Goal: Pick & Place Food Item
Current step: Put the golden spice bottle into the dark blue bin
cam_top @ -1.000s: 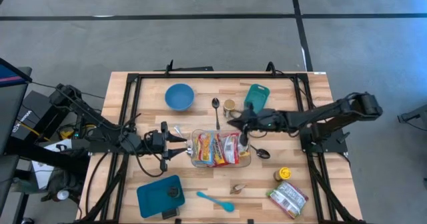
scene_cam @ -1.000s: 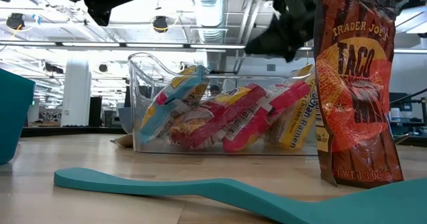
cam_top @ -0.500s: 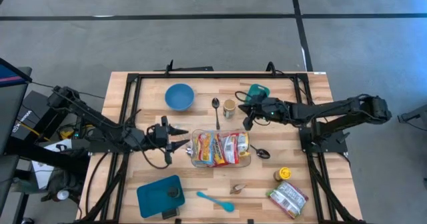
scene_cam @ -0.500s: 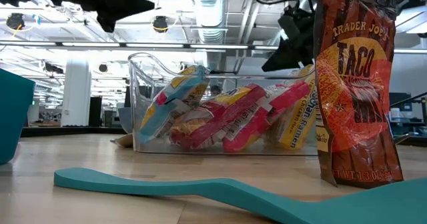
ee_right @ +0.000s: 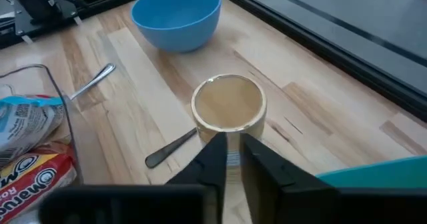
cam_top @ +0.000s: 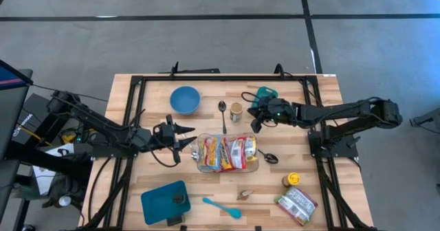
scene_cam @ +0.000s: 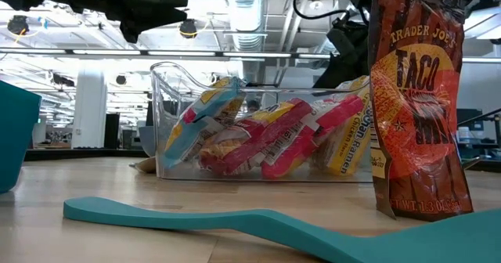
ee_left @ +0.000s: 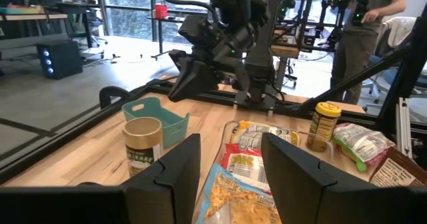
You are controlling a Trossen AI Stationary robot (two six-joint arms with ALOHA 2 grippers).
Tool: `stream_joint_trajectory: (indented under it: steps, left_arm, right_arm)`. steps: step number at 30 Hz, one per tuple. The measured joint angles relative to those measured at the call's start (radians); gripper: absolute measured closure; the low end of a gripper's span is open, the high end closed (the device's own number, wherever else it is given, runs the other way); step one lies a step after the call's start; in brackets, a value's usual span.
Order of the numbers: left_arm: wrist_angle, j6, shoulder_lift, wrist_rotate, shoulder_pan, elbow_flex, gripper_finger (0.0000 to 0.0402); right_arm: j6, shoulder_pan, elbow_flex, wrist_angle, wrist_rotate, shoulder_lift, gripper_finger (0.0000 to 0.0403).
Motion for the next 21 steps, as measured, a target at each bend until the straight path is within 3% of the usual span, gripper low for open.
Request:
stream_joint_trajectory:
  steps: [9,14,21]
  left_arm:
    - [0.0,-0.003,0.0,0.0,0.0,0.0,0.0247]
    - [0.0,-0.003,0.0,0.0,0.0,0.0,0.0247]
    - [0.0,-0.003,0.0,0.0,0.0,0.0,0.0247]
  right_arm:
    - [-0.075,0.0,0.0,0.007,-0.025,0.0,0.0233]
    - [0.008,-0.016,0.0,0.013,-0.024,0.0,0.0166]
    - [0.052,-0.045,0.002,0.123,-0.023,0.085,0.014]
